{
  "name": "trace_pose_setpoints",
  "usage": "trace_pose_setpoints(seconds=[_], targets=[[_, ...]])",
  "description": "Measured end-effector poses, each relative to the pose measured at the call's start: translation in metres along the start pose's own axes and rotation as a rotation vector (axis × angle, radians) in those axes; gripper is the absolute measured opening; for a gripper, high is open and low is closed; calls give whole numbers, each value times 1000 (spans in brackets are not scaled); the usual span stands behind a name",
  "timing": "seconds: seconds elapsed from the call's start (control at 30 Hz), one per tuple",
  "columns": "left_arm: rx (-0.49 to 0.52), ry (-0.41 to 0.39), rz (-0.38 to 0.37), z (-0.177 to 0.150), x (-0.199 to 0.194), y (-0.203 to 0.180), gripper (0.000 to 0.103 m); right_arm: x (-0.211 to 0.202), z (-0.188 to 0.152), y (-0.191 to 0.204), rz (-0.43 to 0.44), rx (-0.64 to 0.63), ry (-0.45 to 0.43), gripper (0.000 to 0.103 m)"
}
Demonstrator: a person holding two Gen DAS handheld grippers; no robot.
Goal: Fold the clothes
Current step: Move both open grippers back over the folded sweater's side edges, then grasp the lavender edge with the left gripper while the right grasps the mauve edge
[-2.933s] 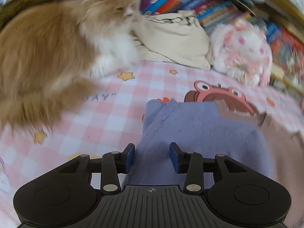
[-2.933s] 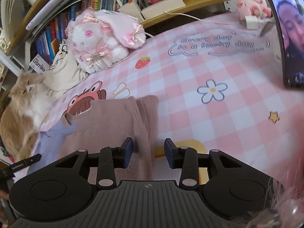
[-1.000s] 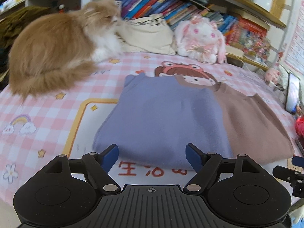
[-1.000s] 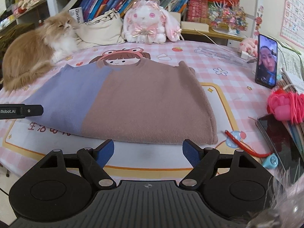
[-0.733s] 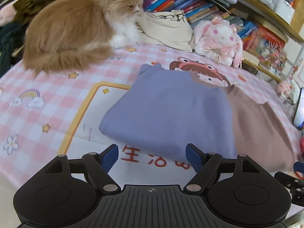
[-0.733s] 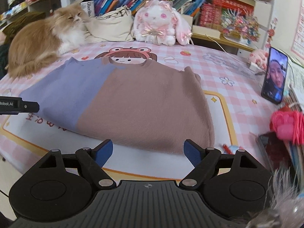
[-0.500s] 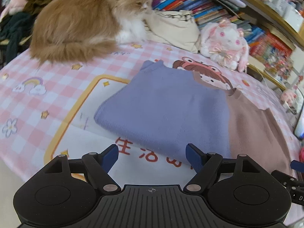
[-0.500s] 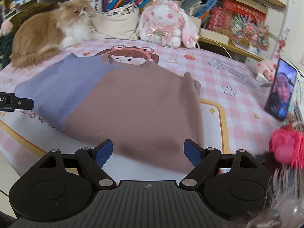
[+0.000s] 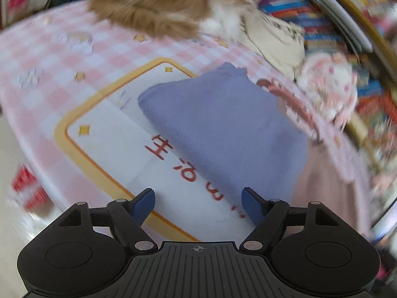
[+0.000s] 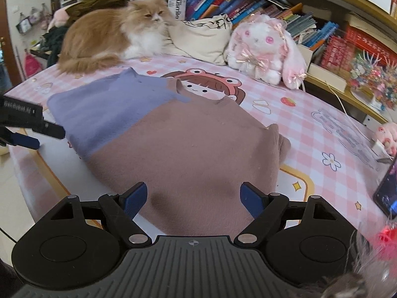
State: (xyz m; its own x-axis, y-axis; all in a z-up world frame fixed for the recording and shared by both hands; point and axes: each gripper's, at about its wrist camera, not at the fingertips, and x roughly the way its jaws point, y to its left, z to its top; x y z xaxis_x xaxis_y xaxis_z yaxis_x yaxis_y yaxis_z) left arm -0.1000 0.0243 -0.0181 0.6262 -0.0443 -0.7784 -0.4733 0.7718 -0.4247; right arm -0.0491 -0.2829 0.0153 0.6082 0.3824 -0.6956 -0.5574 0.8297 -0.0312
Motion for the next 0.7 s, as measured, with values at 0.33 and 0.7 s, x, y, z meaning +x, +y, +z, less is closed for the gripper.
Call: trace_pose_setpoints(seconds=[0.33,0.7], targets=[[-407,-106,-89,11,14,22,70,-5,-10,-33,88,15,-24,81],[-581,-176,-111,33,30,43,50,-1,-20,-66,87,118,10,45]])
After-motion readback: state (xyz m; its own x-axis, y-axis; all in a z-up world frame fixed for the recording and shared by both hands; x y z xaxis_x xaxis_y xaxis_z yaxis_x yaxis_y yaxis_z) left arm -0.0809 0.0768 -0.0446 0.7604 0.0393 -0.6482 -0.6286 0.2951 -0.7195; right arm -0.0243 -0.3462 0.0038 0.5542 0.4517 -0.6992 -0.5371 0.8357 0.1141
